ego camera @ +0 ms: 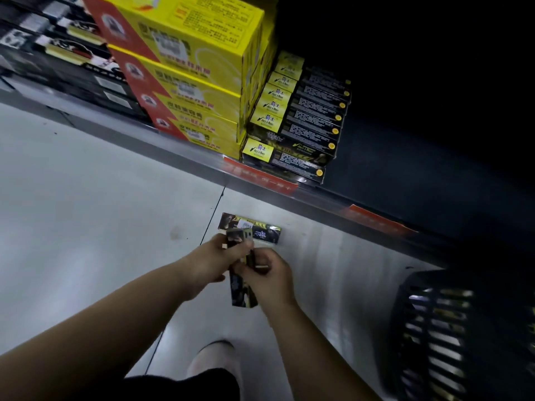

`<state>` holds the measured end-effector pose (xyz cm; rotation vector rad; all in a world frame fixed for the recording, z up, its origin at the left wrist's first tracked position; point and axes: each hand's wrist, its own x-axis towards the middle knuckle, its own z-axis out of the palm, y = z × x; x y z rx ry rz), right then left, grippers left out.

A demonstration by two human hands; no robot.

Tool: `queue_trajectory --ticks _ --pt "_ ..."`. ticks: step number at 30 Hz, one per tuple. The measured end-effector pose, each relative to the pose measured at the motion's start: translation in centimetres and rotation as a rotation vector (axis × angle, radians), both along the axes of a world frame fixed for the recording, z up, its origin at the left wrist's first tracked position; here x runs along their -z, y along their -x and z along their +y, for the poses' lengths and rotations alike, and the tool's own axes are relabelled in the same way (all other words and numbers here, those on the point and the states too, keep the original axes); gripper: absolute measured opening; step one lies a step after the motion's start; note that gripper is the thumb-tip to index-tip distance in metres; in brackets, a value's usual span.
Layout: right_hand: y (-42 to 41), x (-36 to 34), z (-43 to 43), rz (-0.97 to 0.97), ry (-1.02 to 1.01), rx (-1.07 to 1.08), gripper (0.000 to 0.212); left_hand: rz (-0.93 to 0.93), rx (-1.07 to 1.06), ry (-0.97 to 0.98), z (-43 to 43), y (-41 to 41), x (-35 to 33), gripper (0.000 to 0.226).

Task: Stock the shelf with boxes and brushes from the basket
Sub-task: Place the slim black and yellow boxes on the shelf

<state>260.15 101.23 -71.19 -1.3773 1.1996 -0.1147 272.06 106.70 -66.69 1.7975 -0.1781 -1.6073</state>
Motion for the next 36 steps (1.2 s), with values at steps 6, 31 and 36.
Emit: queue_trajectory --ticks 6,31,36 --pt "-1.5 0.0 -1.4 0.035 0.207 -0.002 0.013 0.076 -0.477 0.014 0.3 -0.7 1.5 0.022" --pt "-1.7 -17.0 1.0 -0.495 -0.283 0.218 0.033 -0.129 -0.208 0.094 -0.7 -3.1 -17.2 0.026" --pt "0.7 -22.2 -0.3 -0.453 -0.038 0.188 0.022 -0.175 -0.239 0.198 -3.1 0.4 -22.4 0.023"
